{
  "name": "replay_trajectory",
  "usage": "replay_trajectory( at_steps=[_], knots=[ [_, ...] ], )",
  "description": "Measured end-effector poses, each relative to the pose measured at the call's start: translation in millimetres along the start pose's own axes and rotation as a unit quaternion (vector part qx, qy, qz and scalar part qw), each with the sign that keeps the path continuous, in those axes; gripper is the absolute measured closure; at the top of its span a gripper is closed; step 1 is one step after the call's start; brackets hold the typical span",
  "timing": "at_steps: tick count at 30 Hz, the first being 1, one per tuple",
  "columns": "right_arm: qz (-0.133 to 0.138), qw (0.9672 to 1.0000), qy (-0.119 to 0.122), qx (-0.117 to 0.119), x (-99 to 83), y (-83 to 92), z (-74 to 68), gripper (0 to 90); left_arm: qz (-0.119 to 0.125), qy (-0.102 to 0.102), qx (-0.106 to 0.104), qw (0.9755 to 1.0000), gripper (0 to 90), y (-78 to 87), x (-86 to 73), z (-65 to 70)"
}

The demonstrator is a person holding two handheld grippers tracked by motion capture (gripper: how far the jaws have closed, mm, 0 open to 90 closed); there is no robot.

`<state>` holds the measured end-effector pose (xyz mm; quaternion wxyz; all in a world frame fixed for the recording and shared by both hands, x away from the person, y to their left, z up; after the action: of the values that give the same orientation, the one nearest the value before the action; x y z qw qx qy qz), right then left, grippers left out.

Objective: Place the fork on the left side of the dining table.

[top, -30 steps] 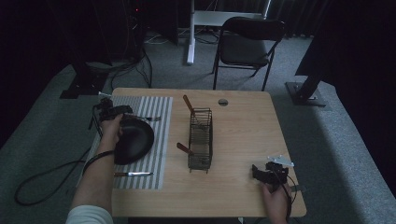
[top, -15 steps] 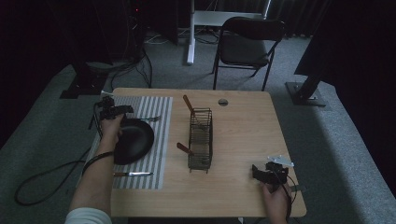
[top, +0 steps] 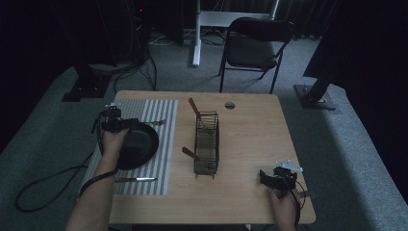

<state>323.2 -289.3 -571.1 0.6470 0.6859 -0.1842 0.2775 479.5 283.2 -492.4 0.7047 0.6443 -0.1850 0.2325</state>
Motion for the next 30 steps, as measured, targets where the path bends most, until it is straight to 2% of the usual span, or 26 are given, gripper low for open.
replay_trajectory(
  at_steps=[5,12,13,16,18,21,22,25,30],
  knots=[
    [0.000,1.0000,0.000,0.000,0.0,0.0,0.0,12.6,0.004,-0.022,-0.001,0.9997,9.7,12.6,-14.8,2.1],
    [0.000,1.0000,0.000,0.000,-0.1,0.1,0.0,12.6,0.007,-0.055,-0.022,0.9982,9.7,26.7,-38.3,11.8],
    [0.000,1.0000,0.000,0.001,-0.2,0.1,-0.1,12.6,0.007,-0.054,-0.027,0.9981,9.7,28.1,-40.8,12.8],
    [0.000,1.0000,0.000,0.001,-0.3,0.2,-0.2,12.6,0.010,-0.065,-0.028,0.9975,9.7,33.0,-47.3,13.9],
    [-0.001,1.0000,0.000,0.002,-0.4,0.4,-0.4,12.6,0.014,-0.075,-0.034,0.9965,9.7,42.7,-56.0,13.7],
    [-0.001,1.0000,0.000,0.002,-0.5,0.4,-0.5,12.5,0.023,-0.078,-0.038,0.9960,9.7,49.3,-60.4,13.5],
    [-0.001,1.0000,0.001,0.002,-0.5,0.4,-0.5,12.5,0.026,-0.089,-0.035,0.9950,9.7,56.4,-66.8,13.8],
    [-0.001,1.0000,0.001,0.002,-0.5,0.5,-0.4,12.5,0.029,-0.097,-0.040,0.9941,9.7,61.2,-74.1,14.7],
    [-0.001,1.0000,0.001,0.002,-0.5,0.5,-0.4,12.5,0.035,-0.115,-0.042,0.9919,9.7,71.5,-99.2,15.2]
  ],
)
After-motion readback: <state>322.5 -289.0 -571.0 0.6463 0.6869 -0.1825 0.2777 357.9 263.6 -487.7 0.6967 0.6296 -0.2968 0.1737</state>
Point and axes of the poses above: each handheld gripper's, and its own axes: y roughly backward along the jaws, x roughly out of its top, z roughly to its right, the point moved 3 cm from there along -y, roughly forward along the jaws, and after that the axes turned 8 degrees about -z, right-handed, at the moved point
